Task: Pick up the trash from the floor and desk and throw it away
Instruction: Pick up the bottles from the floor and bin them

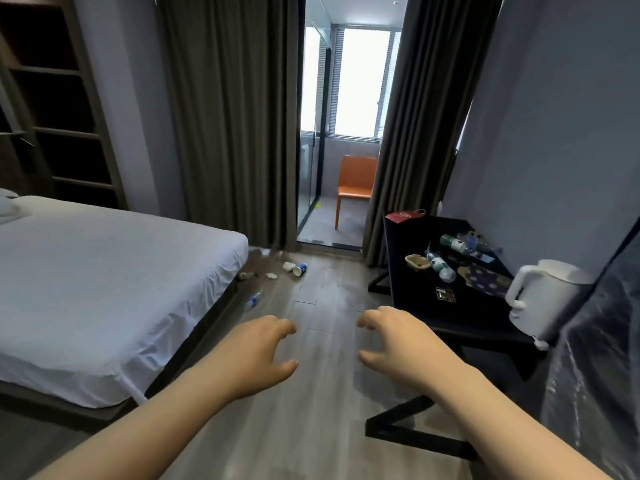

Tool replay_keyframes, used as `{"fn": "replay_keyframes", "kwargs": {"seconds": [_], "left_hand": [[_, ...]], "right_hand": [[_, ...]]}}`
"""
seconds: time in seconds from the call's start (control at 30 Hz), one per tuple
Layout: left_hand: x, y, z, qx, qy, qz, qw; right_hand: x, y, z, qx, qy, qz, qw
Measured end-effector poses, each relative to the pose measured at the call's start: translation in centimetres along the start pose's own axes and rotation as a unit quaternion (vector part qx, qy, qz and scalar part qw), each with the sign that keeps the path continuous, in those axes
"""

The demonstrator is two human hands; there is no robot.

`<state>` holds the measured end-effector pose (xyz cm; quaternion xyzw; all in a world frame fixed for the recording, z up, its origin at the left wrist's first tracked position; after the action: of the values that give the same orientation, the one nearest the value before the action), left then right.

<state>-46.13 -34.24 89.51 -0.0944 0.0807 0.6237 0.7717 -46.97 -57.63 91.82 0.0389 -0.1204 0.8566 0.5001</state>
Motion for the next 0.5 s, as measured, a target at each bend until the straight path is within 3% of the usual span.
{"fn": "replay_keyframes", "kwargs": {"seconds": [0.5], "left_hand": [[5.5,-28.5,-2.5,0.014,0.016,0.052,0.998]], "right_hand": [[-17.4,-26.5,-3.6,0.052,-0.029,0.023,0.998]]}}
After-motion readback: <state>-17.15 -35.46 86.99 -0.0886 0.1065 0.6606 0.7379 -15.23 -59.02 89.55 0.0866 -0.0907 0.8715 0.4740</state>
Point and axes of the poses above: each hand's wrist, its own y-axis away from the middle knuckle, its own z-axis out of the back of the hand, x = y × z, the point moved 1 cm from there along -y, towards the middle knuckle, and after that the axes turned 12 degrees about z, right-handed, at the moved point
